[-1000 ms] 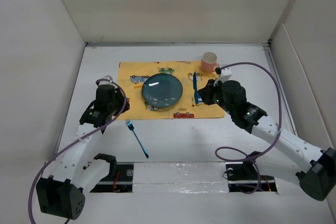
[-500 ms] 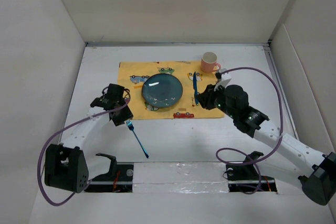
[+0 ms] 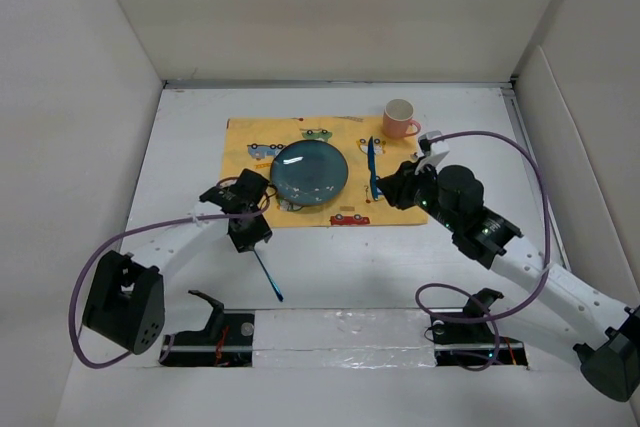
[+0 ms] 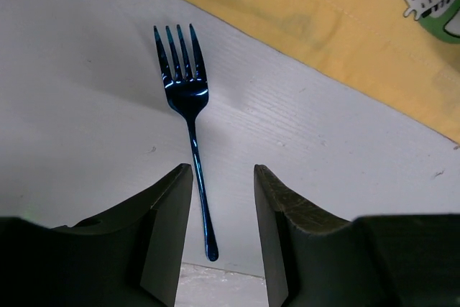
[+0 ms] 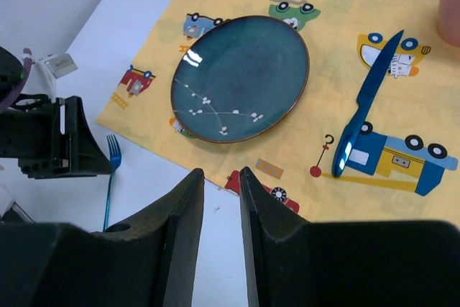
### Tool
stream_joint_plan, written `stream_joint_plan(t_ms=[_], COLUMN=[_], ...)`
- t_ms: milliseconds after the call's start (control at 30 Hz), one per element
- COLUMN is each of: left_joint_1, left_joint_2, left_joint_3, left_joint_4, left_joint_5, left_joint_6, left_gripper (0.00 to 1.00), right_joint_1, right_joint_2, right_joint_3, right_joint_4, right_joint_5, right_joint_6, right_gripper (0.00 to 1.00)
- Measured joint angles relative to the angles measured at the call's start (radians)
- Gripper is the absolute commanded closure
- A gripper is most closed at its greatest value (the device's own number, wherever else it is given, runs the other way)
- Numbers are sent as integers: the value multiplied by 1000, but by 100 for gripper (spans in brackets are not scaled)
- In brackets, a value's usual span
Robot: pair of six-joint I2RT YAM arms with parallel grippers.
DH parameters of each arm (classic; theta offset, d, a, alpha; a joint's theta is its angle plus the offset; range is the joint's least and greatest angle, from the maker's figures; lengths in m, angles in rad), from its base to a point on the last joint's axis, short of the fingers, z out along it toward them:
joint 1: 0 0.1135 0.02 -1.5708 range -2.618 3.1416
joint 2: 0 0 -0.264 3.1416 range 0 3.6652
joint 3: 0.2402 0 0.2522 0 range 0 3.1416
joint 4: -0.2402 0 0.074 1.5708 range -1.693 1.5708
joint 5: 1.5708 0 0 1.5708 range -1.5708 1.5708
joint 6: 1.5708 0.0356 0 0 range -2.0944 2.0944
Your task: Set the dinner table for one person
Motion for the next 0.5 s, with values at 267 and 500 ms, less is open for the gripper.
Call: stream_joint_plan(t_ms=[267,500], left_joint_1=[-22,-31], left_joint_2=[23,57], left_joint_3=[-48,-96], left_joint_4=[7,72], left_joint_5=[-5,-7], left_joint_6=[-66,-97], left_gripper=[64,66], right_joint_1=[0,0], right_joint_2=[-4,-8], right_joint_3=[-4,-4], right_joint_4=[1,0], right_joint_5=[0,0], right_joint_6=[0,0], right_gripper=[67,67])
